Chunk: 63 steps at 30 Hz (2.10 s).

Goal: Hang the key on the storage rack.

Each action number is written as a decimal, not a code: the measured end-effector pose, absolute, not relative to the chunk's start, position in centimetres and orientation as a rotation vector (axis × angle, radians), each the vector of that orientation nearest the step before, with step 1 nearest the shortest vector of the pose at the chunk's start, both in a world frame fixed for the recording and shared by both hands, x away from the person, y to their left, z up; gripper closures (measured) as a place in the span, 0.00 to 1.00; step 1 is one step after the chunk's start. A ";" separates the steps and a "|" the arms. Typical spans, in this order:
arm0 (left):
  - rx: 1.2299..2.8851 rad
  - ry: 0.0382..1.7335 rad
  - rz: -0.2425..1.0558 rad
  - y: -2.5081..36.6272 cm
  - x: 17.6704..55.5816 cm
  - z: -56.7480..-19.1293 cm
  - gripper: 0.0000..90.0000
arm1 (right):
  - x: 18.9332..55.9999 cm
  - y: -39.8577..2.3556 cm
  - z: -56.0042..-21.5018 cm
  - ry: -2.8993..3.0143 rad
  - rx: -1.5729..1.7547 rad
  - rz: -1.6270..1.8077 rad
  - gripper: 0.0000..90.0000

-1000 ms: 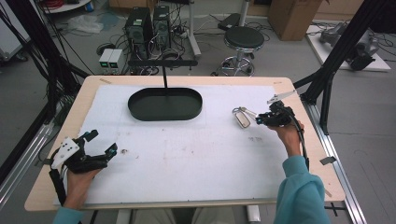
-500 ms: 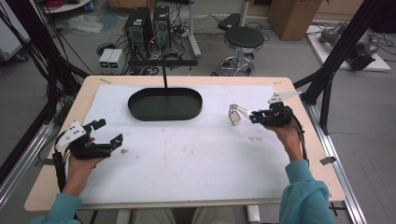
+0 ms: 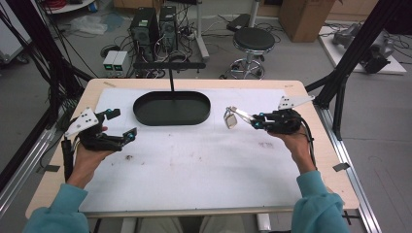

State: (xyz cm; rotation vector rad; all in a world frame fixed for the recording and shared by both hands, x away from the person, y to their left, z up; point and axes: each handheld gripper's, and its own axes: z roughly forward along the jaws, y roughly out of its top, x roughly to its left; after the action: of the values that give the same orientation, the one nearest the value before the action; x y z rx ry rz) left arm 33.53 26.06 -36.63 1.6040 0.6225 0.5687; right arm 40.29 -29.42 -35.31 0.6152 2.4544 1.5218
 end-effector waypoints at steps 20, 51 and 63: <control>1.812 0.344 0.387 18.9 35.2 -33.2 0.04 | 38.5 -22.6 -34.0 2.585 0.311 1.583 0.83; 2.012 0.120 0.191 12.5 36.5 -33.0 0.20 | 37.4 -18.3 -33.6 2.665 0.072 1.558 0.83; 2.108 0.037 0.136 11.4 36.5 -33.3 0.42 | 37.2 -17.6 -33.7 2.697 0.030 1.538 0.83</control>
State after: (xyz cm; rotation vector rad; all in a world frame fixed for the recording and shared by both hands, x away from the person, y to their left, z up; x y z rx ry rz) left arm 36.49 11.41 -33.26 2.1081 0.0372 0.1358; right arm 37.23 -17.57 -33.74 0.0298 2.6970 1.5383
